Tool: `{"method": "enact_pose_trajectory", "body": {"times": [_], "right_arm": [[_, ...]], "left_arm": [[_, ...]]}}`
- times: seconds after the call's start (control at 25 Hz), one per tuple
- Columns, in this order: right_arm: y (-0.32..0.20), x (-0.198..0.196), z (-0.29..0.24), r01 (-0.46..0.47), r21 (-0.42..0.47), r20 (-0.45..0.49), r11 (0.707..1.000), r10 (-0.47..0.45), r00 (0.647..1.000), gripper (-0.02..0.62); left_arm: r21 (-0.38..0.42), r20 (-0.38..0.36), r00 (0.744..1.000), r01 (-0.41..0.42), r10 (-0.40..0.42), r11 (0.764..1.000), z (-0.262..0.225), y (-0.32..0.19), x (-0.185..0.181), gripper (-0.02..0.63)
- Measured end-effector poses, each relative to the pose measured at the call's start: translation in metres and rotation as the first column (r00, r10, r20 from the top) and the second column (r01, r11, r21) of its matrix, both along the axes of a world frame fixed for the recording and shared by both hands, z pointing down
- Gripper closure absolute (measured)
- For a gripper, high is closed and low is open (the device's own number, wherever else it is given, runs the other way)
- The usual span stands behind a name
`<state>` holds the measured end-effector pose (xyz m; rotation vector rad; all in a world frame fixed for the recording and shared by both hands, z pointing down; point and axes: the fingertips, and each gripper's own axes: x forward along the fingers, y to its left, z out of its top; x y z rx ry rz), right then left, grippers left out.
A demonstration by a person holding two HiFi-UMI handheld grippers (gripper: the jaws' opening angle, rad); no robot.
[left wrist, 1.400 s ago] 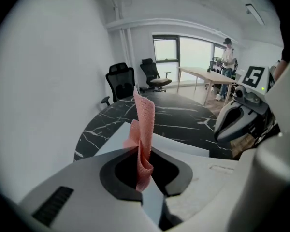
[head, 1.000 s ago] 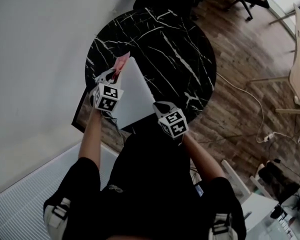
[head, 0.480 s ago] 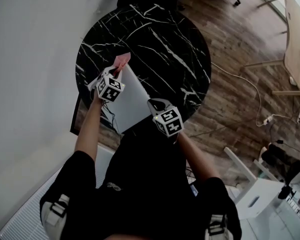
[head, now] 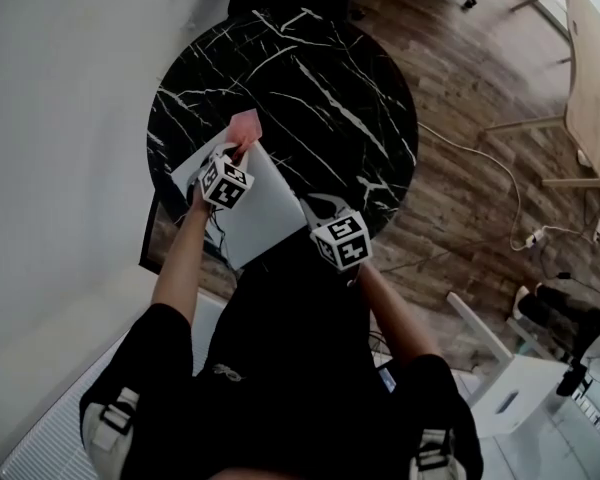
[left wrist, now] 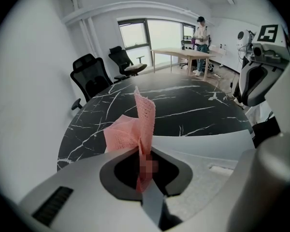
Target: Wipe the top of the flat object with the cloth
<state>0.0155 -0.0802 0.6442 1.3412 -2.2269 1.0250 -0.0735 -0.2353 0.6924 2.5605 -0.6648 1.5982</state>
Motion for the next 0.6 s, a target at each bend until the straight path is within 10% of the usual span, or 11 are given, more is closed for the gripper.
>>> {"method": "enact_pose_trajectory", "body": {"times": [0.6], "right_arm": [[0.006, 0.001, -0.001, 0.067, 0.008, 0.014, 0.998, -0.067, 0.998, 0.6]], "left_arm": [[-0.036, 0.0, 1.0, 0.012, -0.012, 0.999, 0.0, 0.049, 0.008, 0.583]]}}
